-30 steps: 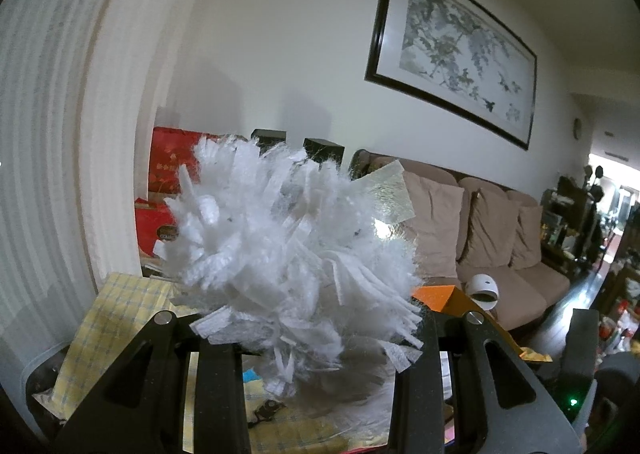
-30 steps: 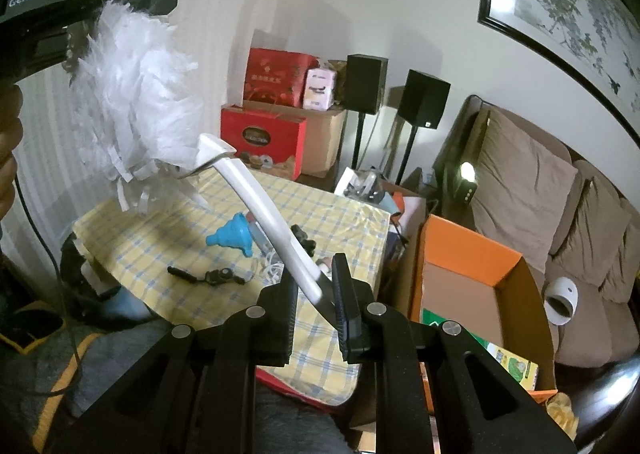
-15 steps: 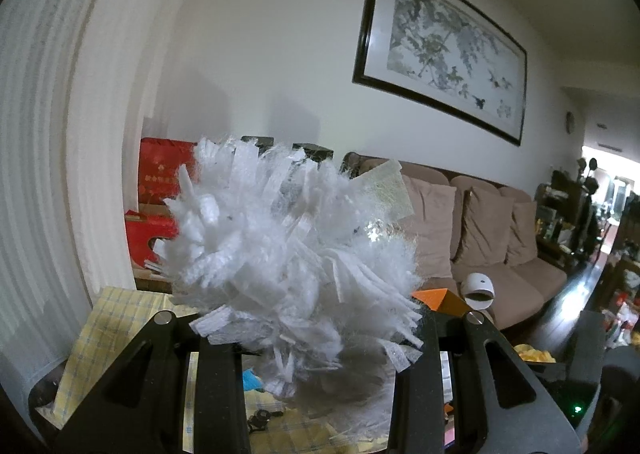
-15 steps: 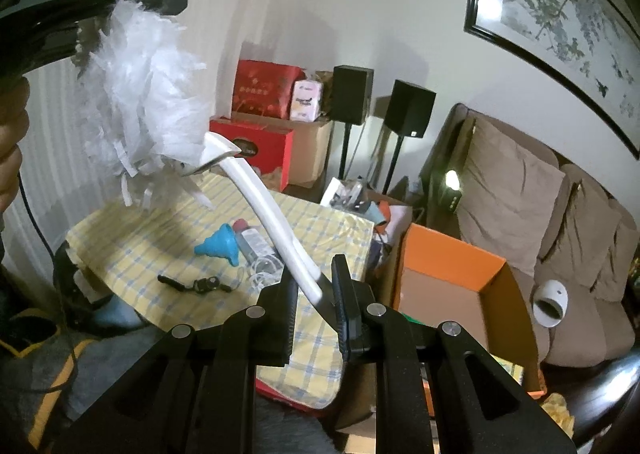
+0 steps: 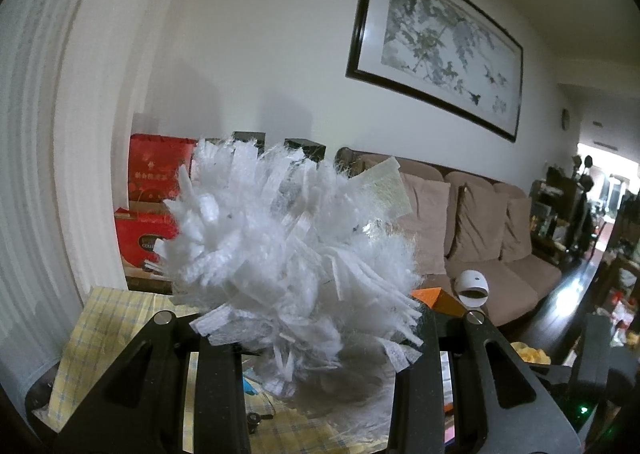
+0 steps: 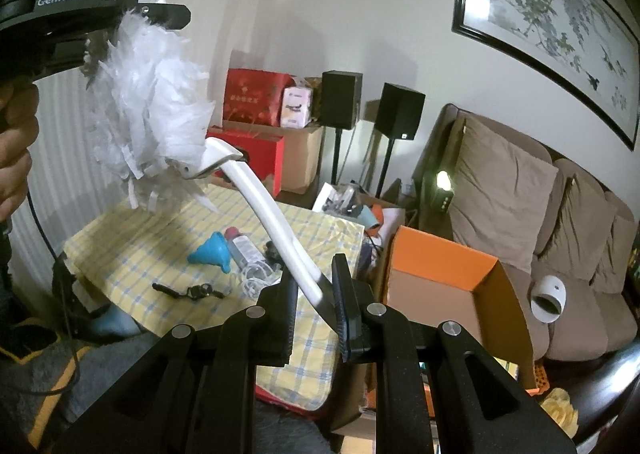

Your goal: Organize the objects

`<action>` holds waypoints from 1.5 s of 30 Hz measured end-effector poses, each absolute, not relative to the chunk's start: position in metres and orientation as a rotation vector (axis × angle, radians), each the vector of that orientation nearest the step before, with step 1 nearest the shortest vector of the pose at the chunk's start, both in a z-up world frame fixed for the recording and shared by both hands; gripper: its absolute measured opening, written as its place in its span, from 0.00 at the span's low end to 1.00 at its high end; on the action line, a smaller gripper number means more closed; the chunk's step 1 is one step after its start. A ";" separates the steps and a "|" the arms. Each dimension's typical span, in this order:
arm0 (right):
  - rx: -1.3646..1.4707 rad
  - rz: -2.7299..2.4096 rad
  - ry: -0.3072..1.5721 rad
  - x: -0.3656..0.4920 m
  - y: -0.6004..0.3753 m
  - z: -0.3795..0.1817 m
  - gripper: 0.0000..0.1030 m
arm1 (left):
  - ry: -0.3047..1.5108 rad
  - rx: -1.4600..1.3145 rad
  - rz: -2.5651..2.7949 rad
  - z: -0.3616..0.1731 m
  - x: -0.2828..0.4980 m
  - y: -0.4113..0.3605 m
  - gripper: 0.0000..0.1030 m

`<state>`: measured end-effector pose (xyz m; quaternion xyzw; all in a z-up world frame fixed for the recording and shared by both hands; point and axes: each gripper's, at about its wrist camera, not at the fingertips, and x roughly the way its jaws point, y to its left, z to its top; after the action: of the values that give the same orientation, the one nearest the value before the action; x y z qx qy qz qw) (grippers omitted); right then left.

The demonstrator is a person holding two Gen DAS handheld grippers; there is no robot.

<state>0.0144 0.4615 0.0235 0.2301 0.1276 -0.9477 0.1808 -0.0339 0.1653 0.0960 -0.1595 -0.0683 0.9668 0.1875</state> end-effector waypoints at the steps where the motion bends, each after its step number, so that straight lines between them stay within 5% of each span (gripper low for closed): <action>1: 0.653 -2.677 0.362 0.014 0.462 0.023 0.15 | -0.193 -0.452 2.723 0.095 -0.035 0.166 0.30; 45: 0.632 -2.809 0.235 0.013 0.511 0.043 0.16 | -0.120 -0.373 2.636 0.118 -0.038 0.224 0.31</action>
<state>0.0130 0.5113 0.0431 0.2170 0.0807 -0.9646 0.1263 -0.0376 0.2238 0.1180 -0.1361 -0.0439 0.9612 0.2360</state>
